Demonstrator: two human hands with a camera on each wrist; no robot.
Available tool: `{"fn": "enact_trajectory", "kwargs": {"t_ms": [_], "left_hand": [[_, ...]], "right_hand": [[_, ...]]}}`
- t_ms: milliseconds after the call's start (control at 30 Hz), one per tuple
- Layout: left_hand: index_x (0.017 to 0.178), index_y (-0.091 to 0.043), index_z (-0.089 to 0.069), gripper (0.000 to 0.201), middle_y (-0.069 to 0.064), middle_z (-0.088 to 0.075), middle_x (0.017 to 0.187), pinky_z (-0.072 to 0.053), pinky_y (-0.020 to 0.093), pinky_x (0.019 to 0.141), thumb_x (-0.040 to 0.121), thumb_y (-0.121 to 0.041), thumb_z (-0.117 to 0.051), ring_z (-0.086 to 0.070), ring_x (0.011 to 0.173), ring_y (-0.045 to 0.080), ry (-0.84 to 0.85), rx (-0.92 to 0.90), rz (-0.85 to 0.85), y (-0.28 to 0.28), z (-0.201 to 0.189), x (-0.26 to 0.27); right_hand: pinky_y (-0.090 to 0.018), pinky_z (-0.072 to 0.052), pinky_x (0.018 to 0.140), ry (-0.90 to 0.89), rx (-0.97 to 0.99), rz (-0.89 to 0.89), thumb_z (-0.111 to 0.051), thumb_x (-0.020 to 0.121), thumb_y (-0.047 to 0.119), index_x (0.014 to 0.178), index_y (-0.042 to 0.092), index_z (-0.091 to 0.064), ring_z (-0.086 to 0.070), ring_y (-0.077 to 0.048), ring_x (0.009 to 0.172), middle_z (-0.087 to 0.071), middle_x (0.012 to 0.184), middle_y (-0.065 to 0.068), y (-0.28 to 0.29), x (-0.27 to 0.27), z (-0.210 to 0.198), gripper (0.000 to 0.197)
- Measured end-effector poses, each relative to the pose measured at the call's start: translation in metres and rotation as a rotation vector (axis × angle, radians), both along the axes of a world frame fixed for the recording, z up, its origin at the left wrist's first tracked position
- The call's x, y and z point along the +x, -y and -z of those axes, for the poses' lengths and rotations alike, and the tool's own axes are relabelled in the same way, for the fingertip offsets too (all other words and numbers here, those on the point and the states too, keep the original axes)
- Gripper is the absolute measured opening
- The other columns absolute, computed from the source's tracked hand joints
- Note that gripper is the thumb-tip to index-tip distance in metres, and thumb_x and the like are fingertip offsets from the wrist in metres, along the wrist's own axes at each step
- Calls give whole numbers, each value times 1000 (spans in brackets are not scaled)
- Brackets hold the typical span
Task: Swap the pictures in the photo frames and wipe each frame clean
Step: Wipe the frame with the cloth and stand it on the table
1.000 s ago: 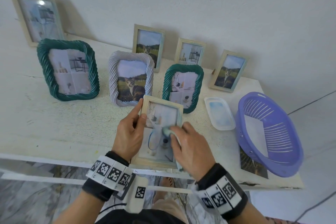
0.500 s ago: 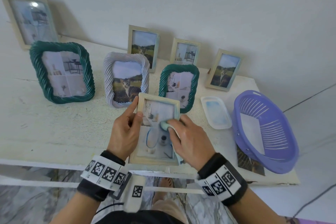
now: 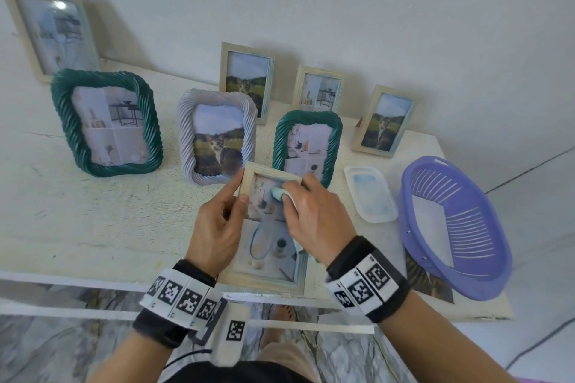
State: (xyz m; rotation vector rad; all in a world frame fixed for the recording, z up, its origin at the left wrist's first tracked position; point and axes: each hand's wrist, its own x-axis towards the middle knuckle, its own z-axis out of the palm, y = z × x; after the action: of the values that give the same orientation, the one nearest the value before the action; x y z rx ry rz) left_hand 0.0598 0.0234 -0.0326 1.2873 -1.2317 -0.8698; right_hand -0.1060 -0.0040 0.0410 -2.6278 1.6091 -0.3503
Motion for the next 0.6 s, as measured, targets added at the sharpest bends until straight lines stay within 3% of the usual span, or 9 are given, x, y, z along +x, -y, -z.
{"fn": "enact_trajectory", "kwargs": {"t_ms": [100,167,233,333,433,533,600], "left_hand": [[140,-32,-46,45,4,-44,59,-33,25,50,95,-30,-49,-32,52,4,45,-39,-28,-1,-1,4],[139,-31,-45,43,5,-39,60,-29,21,47,98,-22,-51,-29,51,3,58,-38,-38,-3,0,3],[141,-36,-44,45,17,-45,60,-39,31,49,97,-30,-51,-37,56,5,22,-23,-15,-4,0,1],[137,-45,-46,46,31,-61,80,-50,50,59,92,-43,-48,-45,63,18,-28,7,-4,-1,0,-2],[135,-46,-47,45,33,-58,79,-50,53,61,91,-44,-49,-44,63,19,-37,14,-13,0,1,2],[138,-38,-48,48,35,-57,76,-51,54,61,90,-42,-48,-46,62,20,-43,36,-37,-1,5,5],[142,-32,-46,51,33,-56,71,-50,46,55,92,-41,-48,-44,59,18,-45,50,-42,-3,6,4]], "right_hand": [[-22,-27,45,46,86,-111,-49,97,21,110,14,-61,-40,-15,47,-46,91,0,-24,5,6,19],[-25,-31,47,31,138,-145,-45,99,25,113,15,-61,-43,-17,49,-44,92,2,-26,2,6,24],[-27,-38,50,20,114,-104,-43,99,27,113,16,-61,-53,-21,57,-48,96,1,-14,-3,3,26],[-23,-34,47,57,25,-27,-48,97,25,109,16,-62,-53,-20,55,-50,93,-1,-4,-1,-3,21],[-14,-26,44,109,94,-156,-50,97,20,110,17,-62,-40,-8,47,-41,88,6,-24,9,1,18],[-26,-38,41,95,196,-276,-41,98,24,109,16,-61,-43,-14,47,-40,86,4,-49,7,6,25],[-34,-42,41,52,194,-292,-39,97,26,107,16,-62,-44,-18,46,-44,85,1,-48,2,5,27]]}}
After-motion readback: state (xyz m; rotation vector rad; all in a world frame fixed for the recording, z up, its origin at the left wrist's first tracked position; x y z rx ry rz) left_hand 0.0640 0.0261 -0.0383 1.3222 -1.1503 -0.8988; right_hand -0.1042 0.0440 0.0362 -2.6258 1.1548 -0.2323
